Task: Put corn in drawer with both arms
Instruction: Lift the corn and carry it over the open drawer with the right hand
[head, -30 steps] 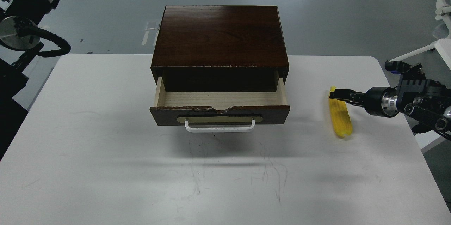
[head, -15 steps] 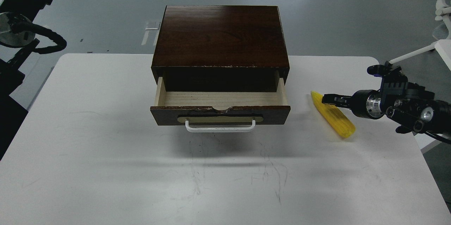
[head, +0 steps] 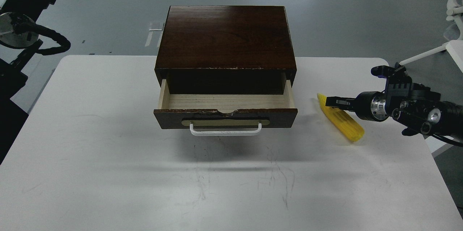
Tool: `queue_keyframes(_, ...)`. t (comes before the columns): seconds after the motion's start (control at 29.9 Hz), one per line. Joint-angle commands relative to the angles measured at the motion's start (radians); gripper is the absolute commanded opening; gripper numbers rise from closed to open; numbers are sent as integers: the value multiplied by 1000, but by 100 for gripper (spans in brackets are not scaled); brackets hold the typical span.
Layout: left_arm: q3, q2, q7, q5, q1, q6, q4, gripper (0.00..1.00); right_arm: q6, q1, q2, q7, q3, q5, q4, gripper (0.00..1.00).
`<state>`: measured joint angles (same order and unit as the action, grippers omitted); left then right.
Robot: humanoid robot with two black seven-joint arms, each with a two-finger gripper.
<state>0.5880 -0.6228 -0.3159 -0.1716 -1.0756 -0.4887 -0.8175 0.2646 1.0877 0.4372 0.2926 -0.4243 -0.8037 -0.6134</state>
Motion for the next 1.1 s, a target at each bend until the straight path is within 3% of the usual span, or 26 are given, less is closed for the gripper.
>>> queue_keyframes(0.0,-1,-2,1,3,-1,0,0,98,-7,3,0,0,-1,-2,9,0)
queue_keyframes(0.23,-1,-2,0,3,-1,0,-2,98,-8,63,14,5,-4,0,-8,0)
queue_keyframes(0.43,3,-5,0,3,-6,0,-3,98,-4,176,115,42,-8,-2,-43,0)
queue_keyframes(0.6,3,-5,0,3,-6,0,-5,98,-4,314,224,54,-5,-3,-169,0)
queue_keyframes(0.74,1,-9,8,4,-7,0,-11,98,8,532,301,56,-7,-31,-282,0)
queue_keyframes(0.87,-10,-31,11,9,-9,0,-17,98,10,656,295,91,2,-184,-418,0)
queue_keyframes(1.07,-10,-63,12,9,-12,0,-22,98,8,751,186,91,2,-372,-581,0)
